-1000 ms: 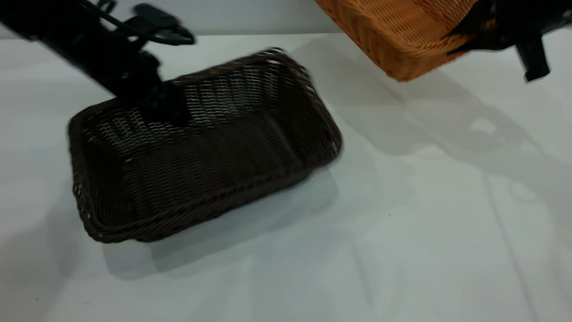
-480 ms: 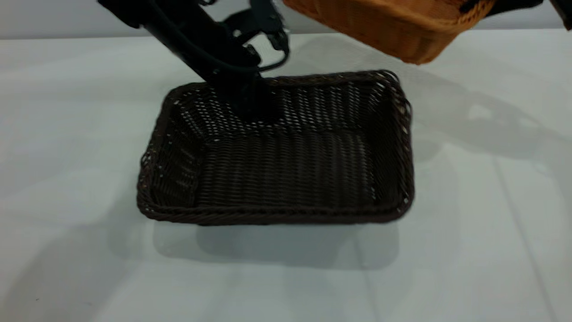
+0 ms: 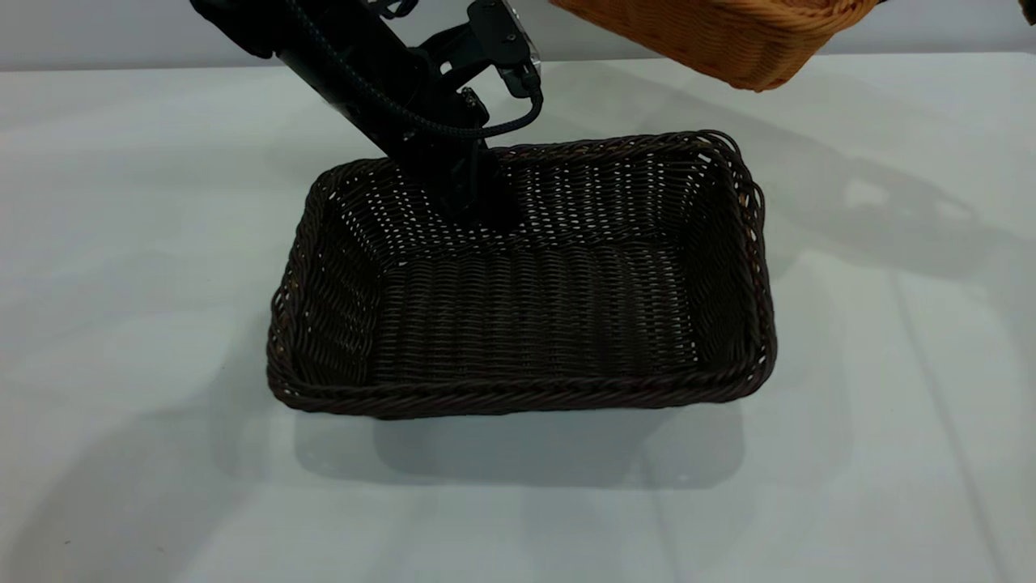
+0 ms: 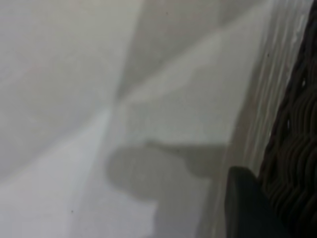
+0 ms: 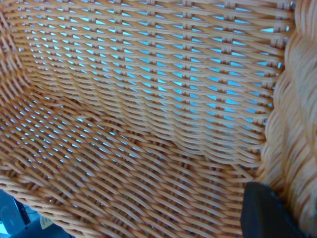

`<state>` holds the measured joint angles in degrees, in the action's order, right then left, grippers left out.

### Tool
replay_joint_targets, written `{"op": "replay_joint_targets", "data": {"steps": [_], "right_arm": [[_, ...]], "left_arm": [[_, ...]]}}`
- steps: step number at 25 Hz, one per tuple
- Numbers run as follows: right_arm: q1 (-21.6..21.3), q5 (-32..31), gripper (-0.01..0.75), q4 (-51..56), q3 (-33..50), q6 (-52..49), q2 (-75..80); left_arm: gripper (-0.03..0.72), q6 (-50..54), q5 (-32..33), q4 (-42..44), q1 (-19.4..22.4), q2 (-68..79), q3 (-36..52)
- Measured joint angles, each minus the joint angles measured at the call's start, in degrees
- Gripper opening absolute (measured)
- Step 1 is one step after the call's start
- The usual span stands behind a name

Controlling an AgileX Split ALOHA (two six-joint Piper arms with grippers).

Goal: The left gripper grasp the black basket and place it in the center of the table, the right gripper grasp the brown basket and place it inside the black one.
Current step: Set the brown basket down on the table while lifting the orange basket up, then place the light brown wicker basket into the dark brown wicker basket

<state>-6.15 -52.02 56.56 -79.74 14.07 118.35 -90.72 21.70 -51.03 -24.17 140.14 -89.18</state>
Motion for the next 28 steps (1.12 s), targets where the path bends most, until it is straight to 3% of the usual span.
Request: {"op": "replay_joint_targets", "data": {"steps": [6, 9, 14, 20, 28], "right_arm": [[0.0, -0.9, 0.063, -0.1, 0.0, 0.6, 0.0], [0.0, -0.8, 0.063, -0.2, 0.0, 0.6, 0.0], [-1.4, -0.9, 0.063, -0.2, 0.0, 0.6, 0.0], [-3.5, -2.9, 0.063, -1.5, -0.1, 0.6, 0.0], [4.4, -12.1, 0.063, -11.3, -0.4, 5.3, 0.0]], "left_arm": [[0.447, 0.7, 0.0, -0.9, 0.0, 0.1, 0.0], [0.486, 0.9, 0.4, -0.7, 0.0, -0.8, 0.0], [0.480, 2.8, 6.8, 2.4, 0.0, -7.3, 0.0], [0.407, 11.4, 19.8, 15.5, 0.1, -20.4, 0.0], [0.363, 18.2, 23.6, 23.9, 0.2, -38.2, 0.0]]}}
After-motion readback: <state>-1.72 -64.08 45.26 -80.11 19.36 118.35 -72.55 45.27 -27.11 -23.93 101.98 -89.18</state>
